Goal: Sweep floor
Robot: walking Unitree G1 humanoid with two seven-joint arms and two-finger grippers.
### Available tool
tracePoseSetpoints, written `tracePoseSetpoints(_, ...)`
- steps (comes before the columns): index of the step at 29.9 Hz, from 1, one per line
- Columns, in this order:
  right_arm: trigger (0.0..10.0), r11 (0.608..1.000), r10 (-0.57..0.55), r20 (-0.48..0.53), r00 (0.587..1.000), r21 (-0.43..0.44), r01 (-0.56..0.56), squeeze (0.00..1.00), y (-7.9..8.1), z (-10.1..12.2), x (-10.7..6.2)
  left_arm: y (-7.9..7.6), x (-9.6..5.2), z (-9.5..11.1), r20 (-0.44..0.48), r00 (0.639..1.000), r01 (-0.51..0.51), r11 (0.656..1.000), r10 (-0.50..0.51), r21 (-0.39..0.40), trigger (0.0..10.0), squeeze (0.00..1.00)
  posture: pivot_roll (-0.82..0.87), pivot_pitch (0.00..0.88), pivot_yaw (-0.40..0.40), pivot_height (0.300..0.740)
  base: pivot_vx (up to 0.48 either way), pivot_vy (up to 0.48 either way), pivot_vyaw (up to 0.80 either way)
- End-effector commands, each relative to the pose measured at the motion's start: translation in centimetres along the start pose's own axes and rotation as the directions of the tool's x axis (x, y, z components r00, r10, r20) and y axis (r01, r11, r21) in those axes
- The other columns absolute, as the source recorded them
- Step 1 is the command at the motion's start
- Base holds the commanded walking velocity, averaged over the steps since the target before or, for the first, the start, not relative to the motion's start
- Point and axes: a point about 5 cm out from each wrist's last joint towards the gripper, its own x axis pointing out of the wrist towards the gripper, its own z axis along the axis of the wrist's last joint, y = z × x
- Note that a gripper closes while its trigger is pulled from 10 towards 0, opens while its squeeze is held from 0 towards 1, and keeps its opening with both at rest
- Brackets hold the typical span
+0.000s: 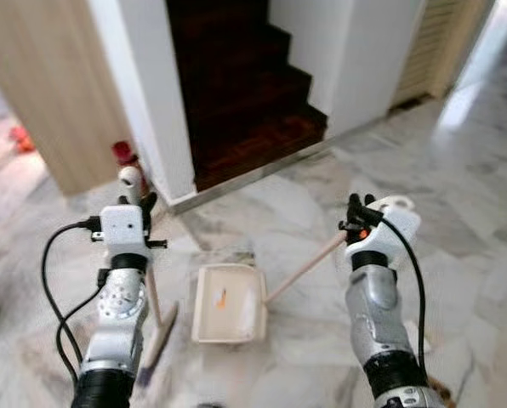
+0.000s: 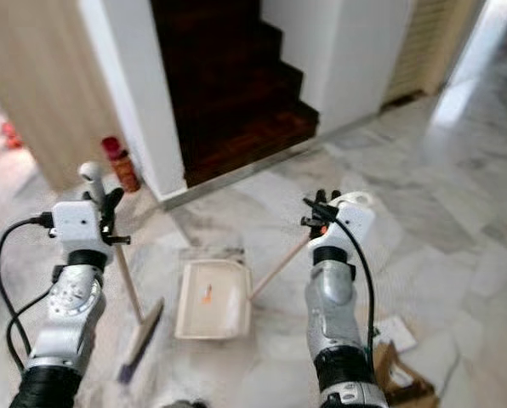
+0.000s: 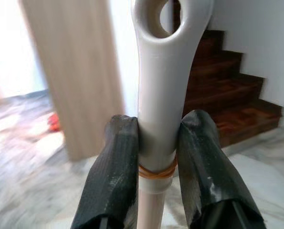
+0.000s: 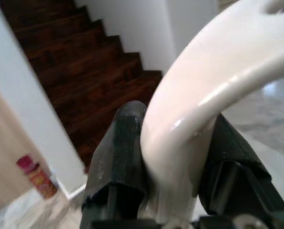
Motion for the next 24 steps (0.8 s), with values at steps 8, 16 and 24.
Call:
tracePoseSetpoints(8, 10.0, 0.999, 0.013, 0.041, 0.999, 0.041, -0.015, 0.0, 0.64, 1.33, 0.79, 0.62, 0.5, 0.95, 0.032, 0.999, -0.042, 0.999, 0.042, 0.008, 10.0, 0.0, 0.03, 0.0, -0.051, 0.74, 0.0, 0.122, 0.0)
tracePoseSetpoints(16, 10.0, 0.999, 0.025, 0.033, 0.999, 0.035, -0.026, 0.0, 0.76, 1.34, 0.88, 0.61, 0.52, 1.01, 0.031, 0.998, -0.052, 0.999, 0.052, 0.005, 10.0, 0.0, 0.03, 0.0, -0.056, 0.74, 0.0, 0.339, 0.0)
tracePoseSetpoints(24, 10.0, 0.999, 0.036, 0.047, 0.998, 0.029, -0.038, 0.0, 0.87, 1.6, 0.94, 0.64, 0.5, 1.08, 0.032, 0.998, -0.061, 0.998, 0.061, 0.003, 10.0, 0.0, 0.03, 0.002, -0.062, 0.74, 0.0, 0.34, 0.48)
